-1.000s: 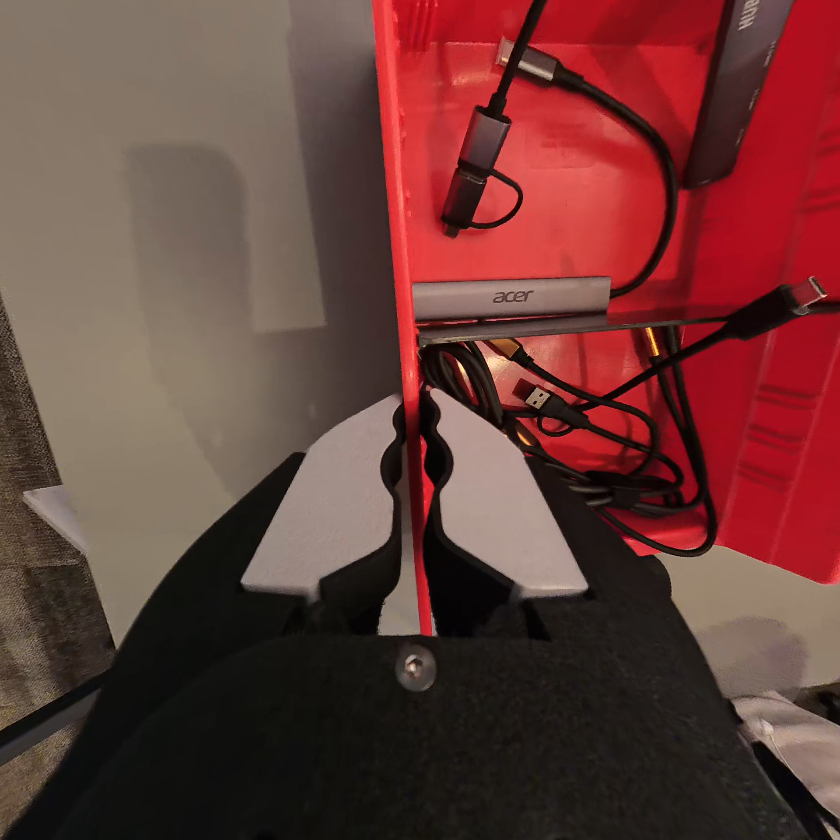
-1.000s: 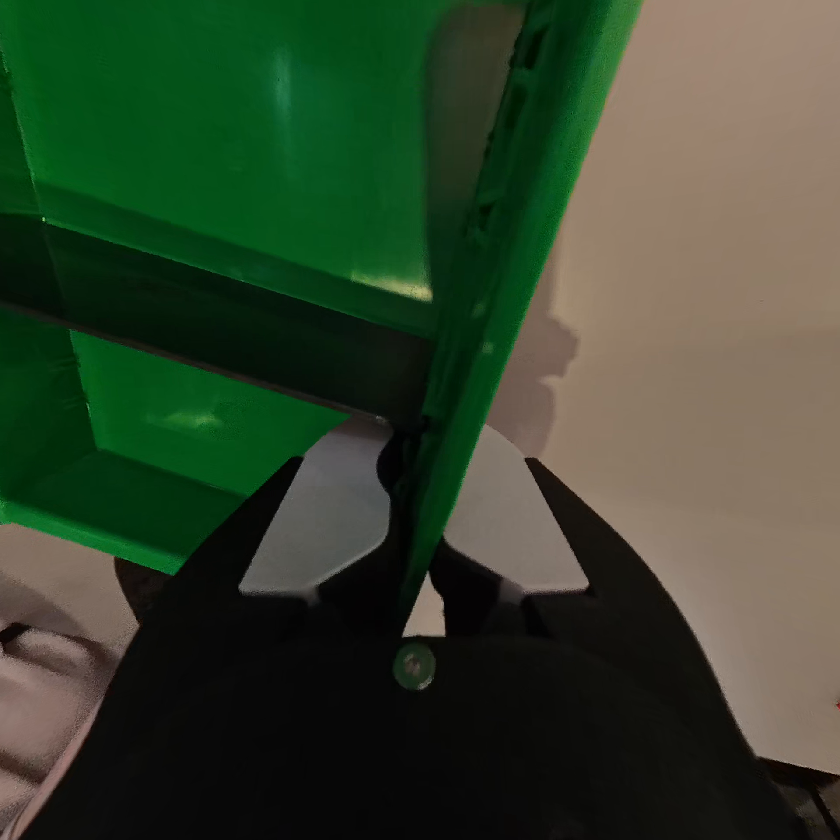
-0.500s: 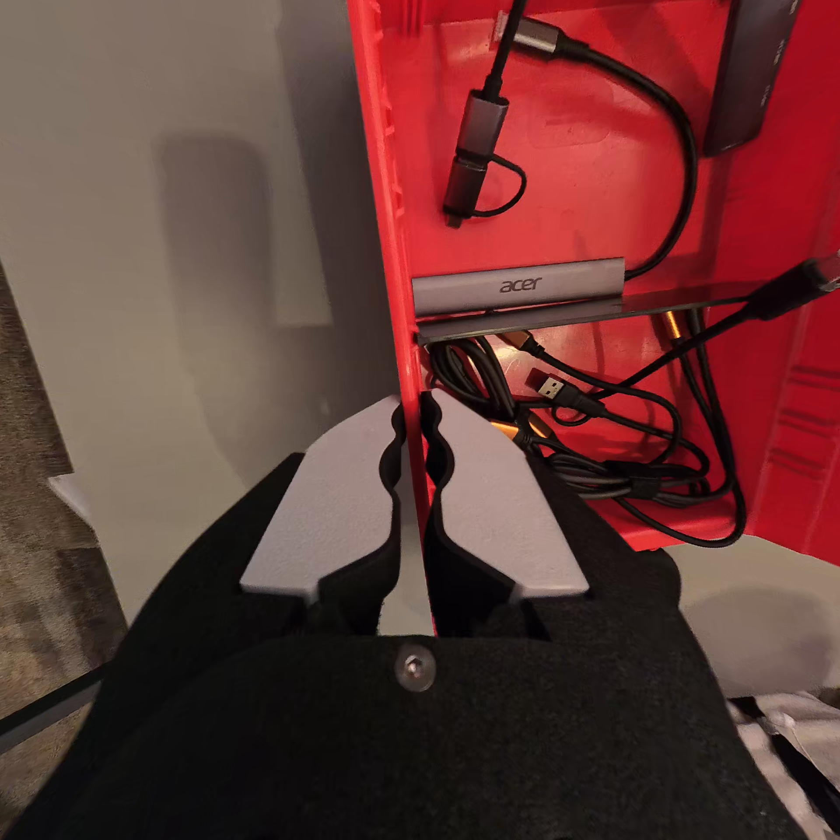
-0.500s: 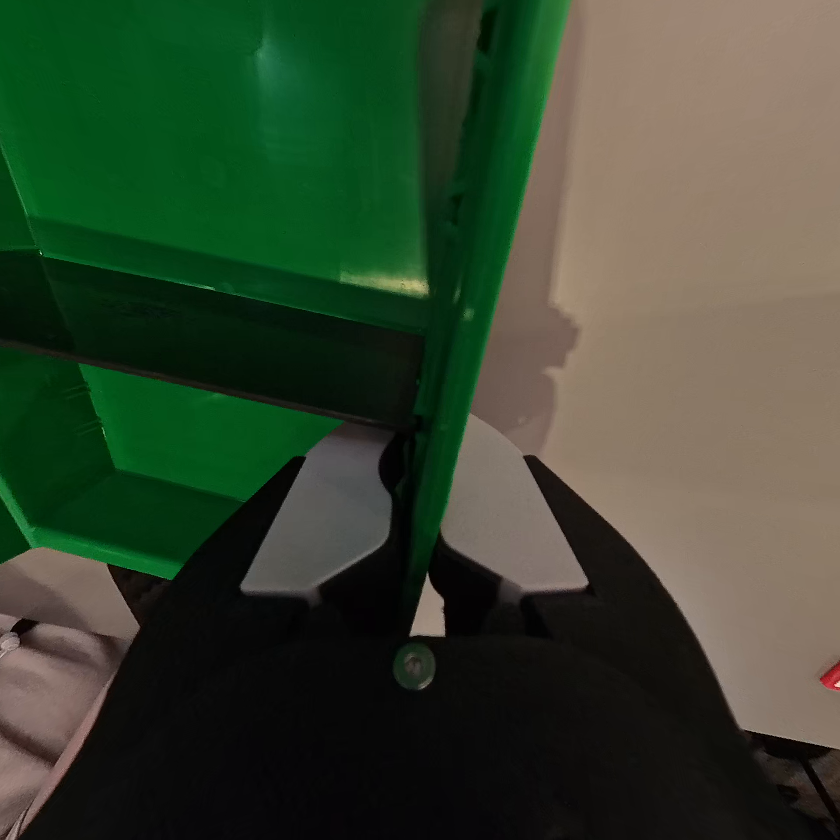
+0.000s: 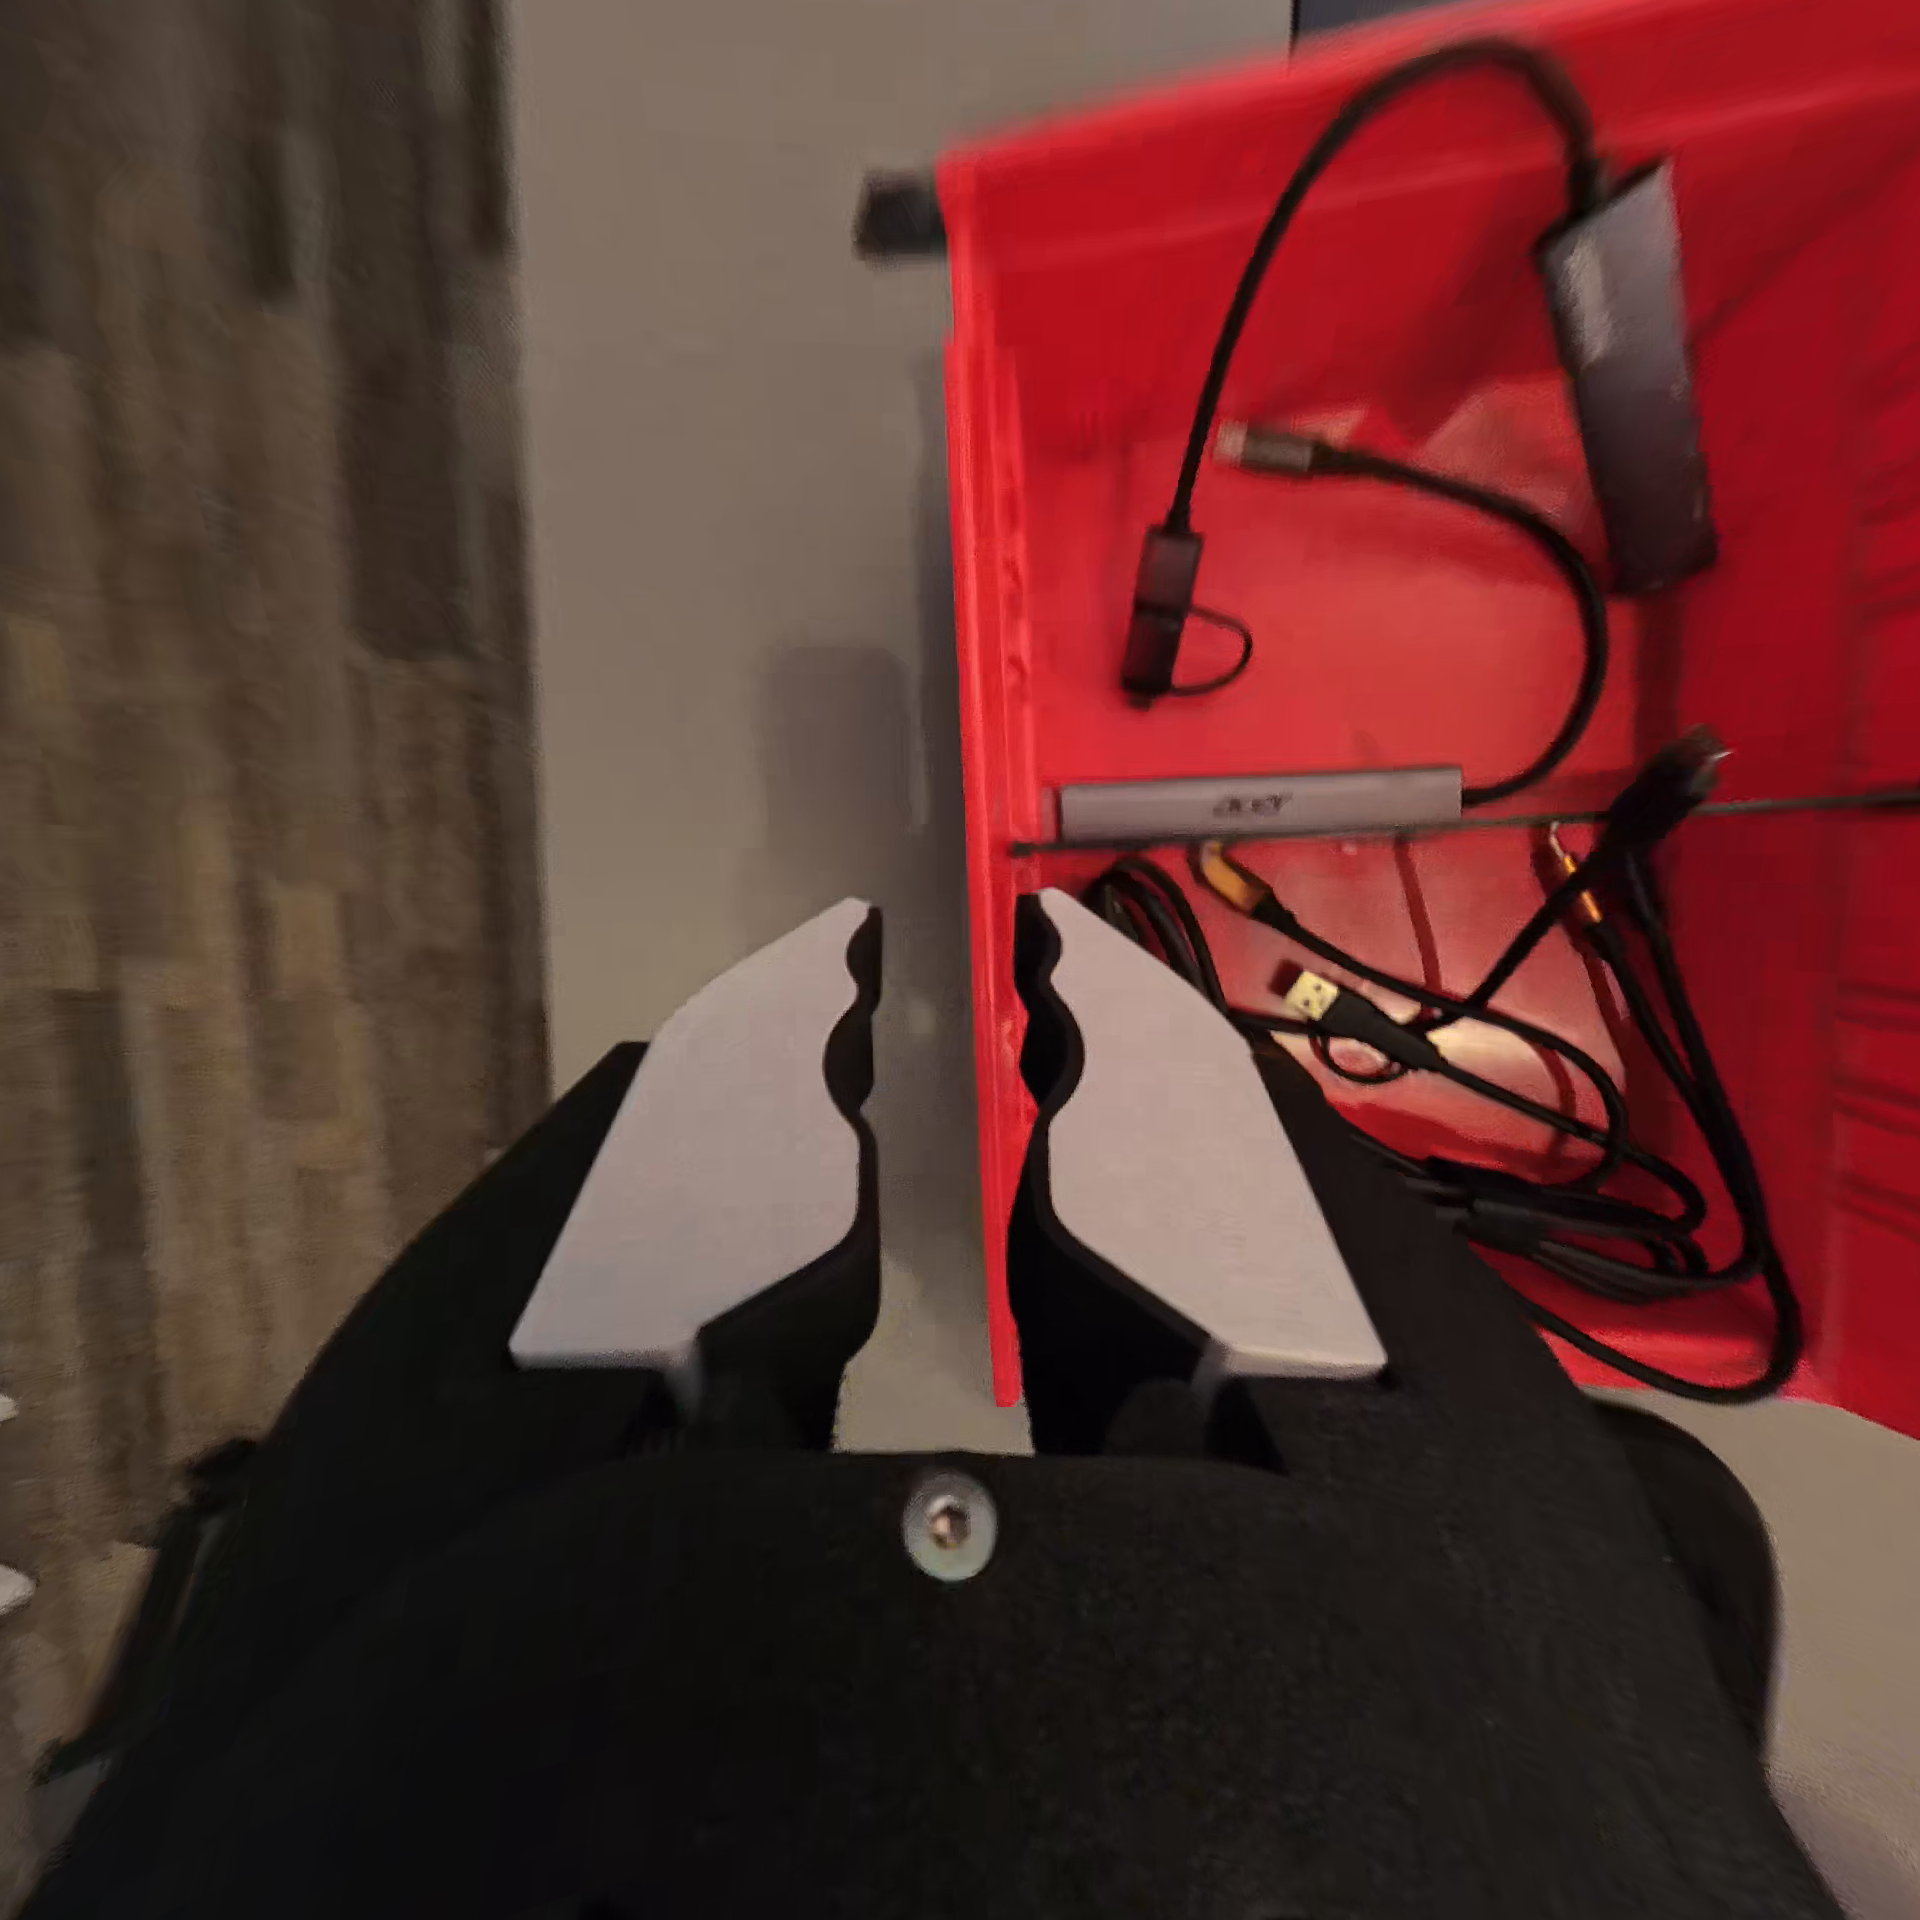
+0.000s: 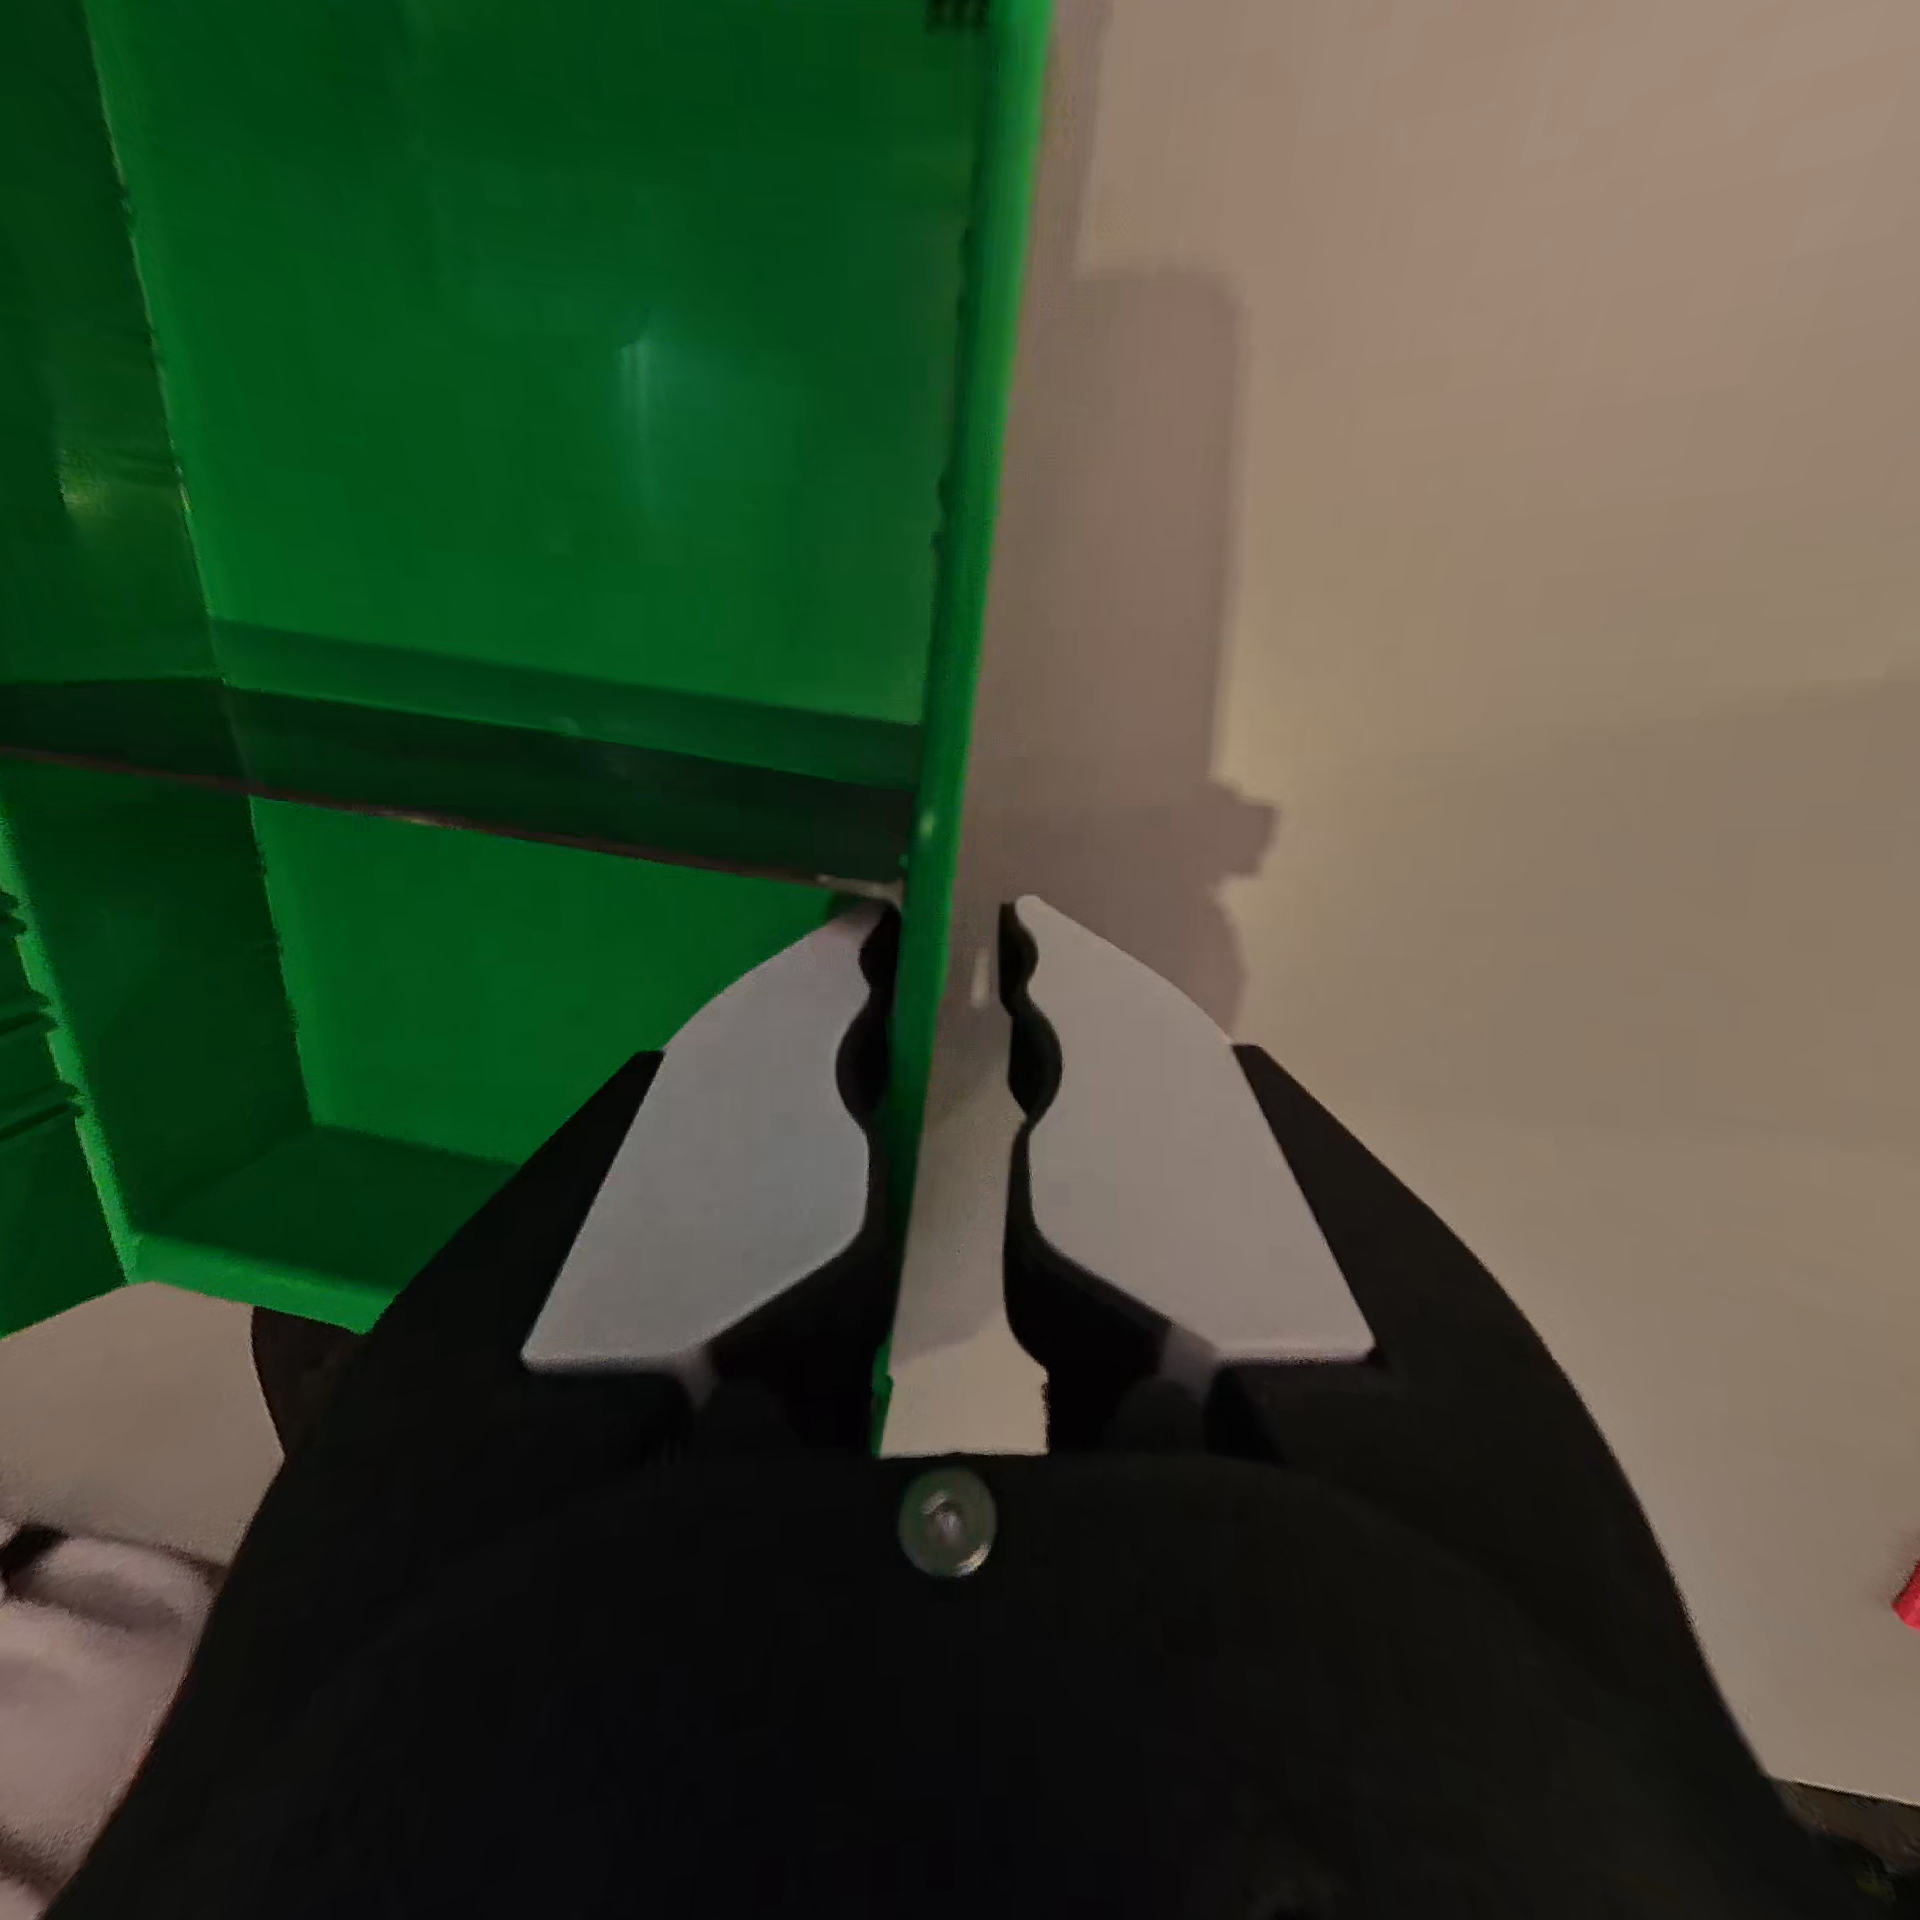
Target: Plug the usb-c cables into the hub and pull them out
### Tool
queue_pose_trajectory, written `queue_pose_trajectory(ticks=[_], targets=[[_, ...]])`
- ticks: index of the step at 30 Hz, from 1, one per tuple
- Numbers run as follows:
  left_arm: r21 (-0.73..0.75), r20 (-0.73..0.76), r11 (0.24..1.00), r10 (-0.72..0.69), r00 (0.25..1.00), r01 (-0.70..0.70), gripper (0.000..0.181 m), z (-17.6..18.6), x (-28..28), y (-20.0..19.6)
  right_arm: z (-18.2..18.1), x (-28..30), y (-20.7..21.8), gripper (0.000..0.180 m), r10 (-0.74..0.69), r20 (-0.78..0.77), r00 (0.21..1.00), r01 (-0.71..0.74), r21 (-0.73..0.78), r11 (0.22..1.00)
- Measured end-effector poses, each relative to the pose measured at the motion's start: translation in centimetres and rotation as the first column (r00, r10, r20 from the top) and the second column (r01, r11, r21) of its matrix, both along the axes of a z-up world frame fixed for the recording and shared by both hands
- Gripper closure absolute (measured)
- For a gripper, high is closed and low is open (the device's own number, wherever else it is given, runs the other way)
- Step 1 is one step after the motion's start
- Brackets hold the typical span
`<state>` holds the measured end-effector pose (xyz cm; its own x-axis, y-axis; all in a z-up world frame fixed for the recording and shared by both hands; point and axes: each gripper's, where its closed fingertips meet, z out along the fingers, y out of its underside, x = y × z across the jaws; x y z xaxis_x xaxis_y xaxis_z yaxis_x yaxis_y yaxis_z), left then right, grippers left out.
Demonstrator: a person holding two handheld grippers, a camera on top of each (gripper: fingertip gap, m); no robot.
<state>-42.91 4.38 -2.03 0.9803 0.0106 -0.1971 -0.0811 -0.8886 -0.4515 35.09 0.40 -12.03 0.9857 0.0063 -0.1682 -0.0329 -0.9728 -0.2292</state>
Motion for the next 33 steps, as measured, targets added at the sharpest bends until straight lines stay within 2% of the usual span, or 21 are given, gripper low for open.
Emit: queue_pose_trajectory(ticks=[2,5,6,7,8,10,13,14,15,16,18,19,22,24,26,29,31,33], targets=[[0.128,-0.148,0.990,-0.033,0.988,0.052,0.162,3.5,0.9,0.8,1.7,0.7,0.2,0.154,-0.040,0.020,0.999,0.038,0.073,0.997],[0.261,-0.412,0.953,-0.034,0.910,0.154,0.160,8.0,3.0,1.6,5.3,1.5,0.9,0.152,-0.093,0.094,0.991,0.070,0.218,0.973],[0.268,-0.490,0.942,-0.050,0.870,0.204,0.168,8.7,4.0,1.8,6.9,1.6,1.4,0.154,-0.109,0.127,0.986,0.068,0.285,0.956],[0.245,-0.565,0.936,-0.075,0.822,0.254,0.165,9.0,5.0,2.1,8.6,1.5,1.9,0.154,-0.121,0.165,0.979,0.055,0.356,0.933],[0.207,-0.623,0.937,-0.096,0.776,0.282,0.159,9.0,5.8,2.3,10.6,1.4,2.6,0.154,-0.138,0.212,0.968,0.034,0.435,0.900],[0.148,-0.661,0.944,-0.128,0.739,0.295,0.142,8.5,7.1,2.5,15.2,0.2,3.8,0.154,-0.169,0.282,0.944,-0.036,0.599,0.800],[0.143,-0.708,0.932,-0.138,0.692,0.332,0.140,9.2,8.7,2.9,23.2,-4.3,5.1,0.150,-0.213,0.300,0.930,-0.154,0.842,0.516],[0.149,-0.725,0.926,-0.136,0.675,0.347,0.140,9.6,9.2,3.0,25.5,-6.6,5.1,0.145,-0.195,0.275,0.942,-0.179,0.898,0.402],[0.153,-0.734,0.922,-0.136,0.666,0.356,0.140,9.8,9.6,3.0,27.5,-9.1,4.9,0.133,-0.159,0.249,0.955,-0.199,0.940,0.277],[0.151,-0.736,0.919,-0.141,0.663,0.363,0.140,9.8,9.9,3.0,29.3,-11.7,4.4,0.123,-0.117,0.238,0.964,-0.221,0.965,0.143],[0.132,-0.743,0.916,-0.161,0.649,0.379,0.138,9.6,10.3,3.1,32.1,-16.4,2.9,0.122,-0.060,0.250,0.966,-0.256,0.960,-0.115],[0.117,-0.746,0.915,-0.175,0.643,0.386,0.137,9.4,10.4,3.1,32.8,-18.2,2.4,0.126,-0.040,0.246,0.968,-0.250,0.952,-0.176],[0.096,-0.686,0.911,-0.232,0.690,0.401,0.132,8.3,10.5,3.0,32.4,-24.1,2.0,0.129,0.171,0.244,0.954,-0.213,0.960,-0.181],[0.127,-0.594,0.912,-0.245,0.766,0.390,0.133,7.9,9.7,2.3,31.6,-27.4,1.8,0.131,0.315,0.256,0.914,-0.214,0.963,-0.162],[0.152,-0.461,0.926,-0.244,0.853,0.346,0.130,7.4,8.1,0.7,30.9,-29.5,1.5,0.138,0.392,0.282,0.876,-0.231,0.958,-0.172],[0.195,-0.262,0.930,-0.257,0.930,0.312,0.126,6.9,6.7,-1.8,30.6,-31.0,1.1,0.140,0.417,0.311,0.854,-0.253,0.949,-0.189],[0.245,-0.178,0.911,-0.293,0.939,0.331,0.124,7.2,6.6,-3.0,30.7,-31.5,0.9,0.140,0.412,0.335,0.847,-0.273,0.940,-0.203],[0.334,-0.170,0.869,-0.326,0.930,0.366,0.119,8.6,6.8,-3.5,30.7,-31.6,0.7,0.140,0.414,0.346,0.842,-0.285,0.936,-0.205]])
